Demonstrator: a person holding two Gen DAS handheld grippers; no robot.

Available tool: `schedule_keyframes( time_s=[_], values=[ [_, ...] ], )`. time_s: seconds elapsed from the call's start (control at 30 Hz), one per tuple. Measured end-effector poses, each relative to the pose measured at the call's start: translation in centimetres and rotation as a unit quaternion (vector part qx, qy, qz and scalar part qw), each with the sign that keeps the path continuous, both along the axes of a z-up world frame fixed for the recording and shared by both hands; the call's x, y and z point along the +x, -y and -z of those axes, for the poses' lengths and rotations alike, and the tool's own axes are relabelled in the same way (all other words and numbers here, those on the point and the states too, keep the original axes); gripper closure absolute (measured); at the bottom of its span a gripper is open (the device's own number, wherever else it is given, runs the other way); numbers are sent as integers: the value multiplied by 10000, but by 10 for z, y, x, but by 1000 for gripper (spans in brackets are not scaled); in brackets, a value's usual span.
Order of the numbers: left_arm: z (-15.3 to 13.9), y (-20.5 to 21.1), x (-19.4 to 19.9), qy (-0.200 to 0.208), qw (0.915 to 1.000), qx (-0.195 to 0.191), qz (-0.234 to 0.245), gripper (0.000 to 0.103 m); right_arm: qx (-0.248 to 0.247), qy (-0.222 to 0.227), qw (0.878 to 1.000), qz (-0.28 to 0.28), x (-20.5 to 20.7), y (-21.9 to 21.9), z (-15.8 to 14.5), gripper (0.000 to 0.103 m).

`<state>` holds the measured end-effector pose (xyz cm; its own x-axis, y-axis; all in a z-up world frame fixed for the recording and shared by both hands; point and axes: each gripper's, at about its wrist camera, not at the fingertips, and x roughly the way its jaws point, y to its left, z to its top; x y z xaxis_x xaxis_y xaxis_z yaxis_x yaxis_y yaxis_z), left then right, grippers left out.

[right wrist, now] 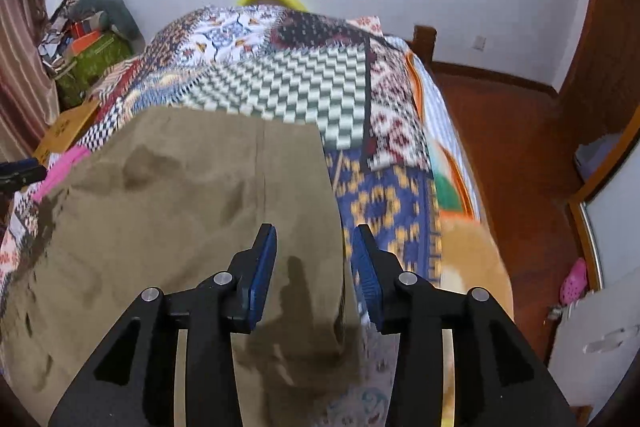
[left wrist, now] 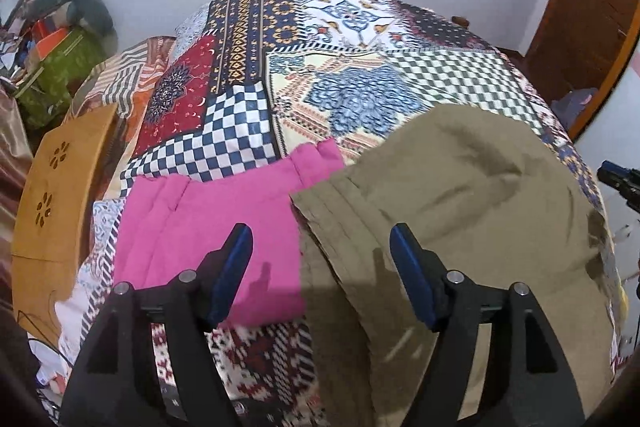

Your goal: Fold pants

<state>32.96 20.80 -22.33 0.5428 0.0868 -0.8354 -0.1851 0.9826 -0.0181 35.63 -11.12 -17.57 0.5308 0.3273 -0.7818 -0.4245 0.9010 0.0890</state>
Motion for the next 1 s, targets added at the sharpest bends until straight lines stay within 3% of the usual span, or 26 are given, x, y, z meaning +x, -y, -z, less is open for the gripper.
schedule_keyframes(
  time_s=[0.27, 0.4, 0.67, 0.83, 1.0],
  values=[
    [31, -20, 42, -346, 9988, -335, -77, 26, 53, -109, 9999, -52, 48, -22, 7, 66],
    [51, -23, 56, -532, 9977, -378, -168, 23, -46, -308, 9995, -93, 74, -35, 21, 66],
    [67, -28, 69, -619, 9944, -845, -121, 20, -186, -784, 9965, -219, 112, -54, 52, 66],
    [84, -28, 77, -804, 9898, -1156, -201, 20, 48, -1111, 9932, -355, 126, -59, 65, 66],
    [88, -32, 78, -729, 9882, -1327, -248, 22, -84, -999, 9935, -538, 121, -71, 69, 68]
  ],
)
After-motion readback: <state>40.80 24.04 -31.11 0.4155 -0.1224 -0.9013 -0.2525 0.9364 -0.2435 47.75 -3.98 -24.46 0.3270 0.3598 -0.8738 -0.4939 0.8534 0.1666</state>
